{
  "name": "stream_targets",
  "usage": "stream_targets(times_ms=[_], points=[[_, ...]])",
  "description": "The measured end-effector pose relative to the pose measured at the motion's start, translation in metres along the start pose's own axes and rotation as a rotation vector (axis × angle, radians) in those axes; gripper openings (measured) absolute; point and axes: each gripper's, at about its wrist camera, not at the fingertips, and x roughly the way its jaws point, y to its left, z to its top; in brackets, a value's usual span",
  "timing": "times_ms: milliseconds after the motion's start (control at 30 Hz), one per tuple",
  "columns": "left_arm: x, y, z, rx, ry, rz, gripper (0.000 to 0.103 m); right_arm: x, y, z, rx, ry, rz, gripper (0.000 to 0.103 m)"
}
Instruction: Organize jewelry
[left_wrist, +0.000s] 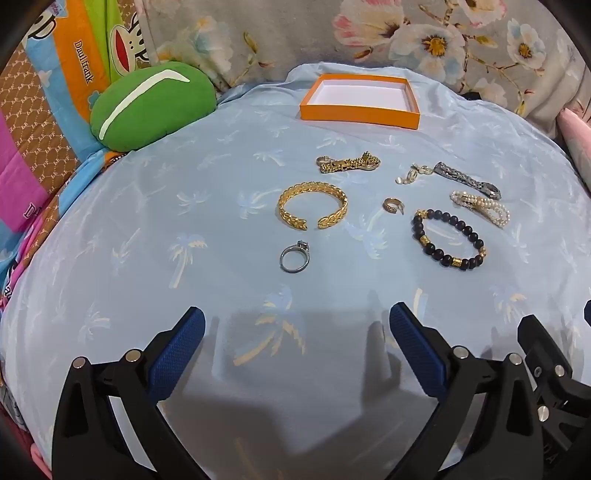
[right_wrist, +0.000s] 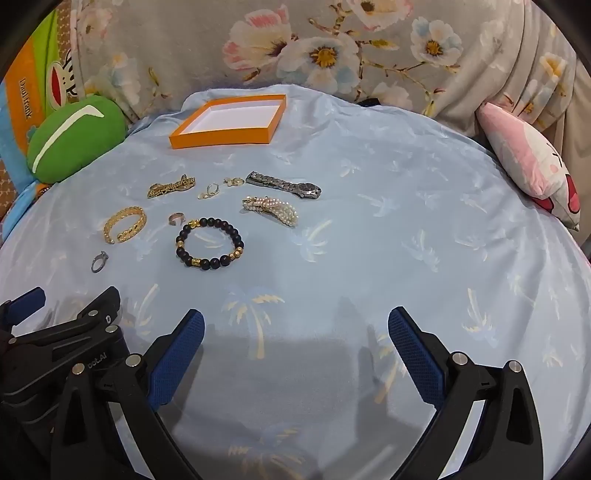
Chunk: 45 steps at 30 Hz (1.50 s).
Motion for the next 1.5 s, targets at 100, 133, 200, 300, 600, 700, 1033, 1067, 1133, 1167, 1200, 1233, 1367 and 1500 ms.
stream_targets(times_ms=[100, 133, 200, 300, 600, 700, 1033, 1067, 1133, 1167, 1200, 1233, 1367, 1500], points=[[-0.001, 0.0, 0.0, 0.002, -0.003, 0.014, 0.096, 0.0, 0.001, 0.0, -0.005, -0.001, 0.0, 0.098], [0.0, 0.001, 0.0, 0.002, -0.003, 0.018, 0.096, 0.0, 0.001, 0.0, -0.006, 0.0, 0.0, 0.098], [0.0, 0.002, 0.0, 0.002, 0.0, 0.015, 0.095, 0.0, 0.002, 0.0, -0.005, 0.001, 0.002, 0.098], [-0.002, -0.006, 0.002, 0.001, 0.001, 0.006, 0.095, 0.0, 0.001, 0.001, -0.001, 0.007, 0.007, 0.098], [-0.004, -0.002, 0.001, 0.006, -0.022, 0.026, 0.093, 0.0, 0.001, 0.0, -0.003, 0.003, 0.006, 0.098], [-0.006, -0.002, 0.001, 0.009, -0.029, 0.032, 0.092, 0.001, 0.002, 0.001, -0.002, 0.005, 0.005, 0.098], [-0.006, -0.002, 0.002, 0.013, -0.03, 0.015, 0.09, 0.001, 0.001, 0.0, 0.003, 0.006, 0.005, 0.098], [-0.006, -0.003, 0.001, 0.013, -0.031, 0.014, 0.09, 0.001, 0.001, 0.0, 0.004, 0.006, 0.006, 0.098], [-0.006, -0.002, 0.001, 0.013, -0.032, 0.009, 0.09, 0.004, 0.001, -0.002, 0.006, 0.006, 0.009, 0.098], [-0.006, -0.002, 0.001, 0.013, -0.033, 0.007, 0.09, 0.003, 0.0, -0.001, 0.005, 0.007, 0.01, 0.098], [-0.006, -0.002, 0.0, 0.013, -0.034, 0.006, 0.09, 0.003, 0.0, -0.001, 0.005, 0.007, 0.011, 0.098], [-0.007, -0.002, 0.0, 0.013, -0.035, 0.006, 0.09, 0.003, 0.0, -0.001, 0.005, 0.007, 0.011, 0.098], [-0.008, -0.003, 0.0, 0.015, -0.039, 0.01, 0.09, 0.003, 0.0, 0.0, 0.006, 0.007, 0.011, 0.098], [-0.008, -0.003, 0.001, 0.015, -0.042, 0.015, 0.09, 0.003, 0.0, 0.0, 0.006, 0.008, 0.011, 0.098]])
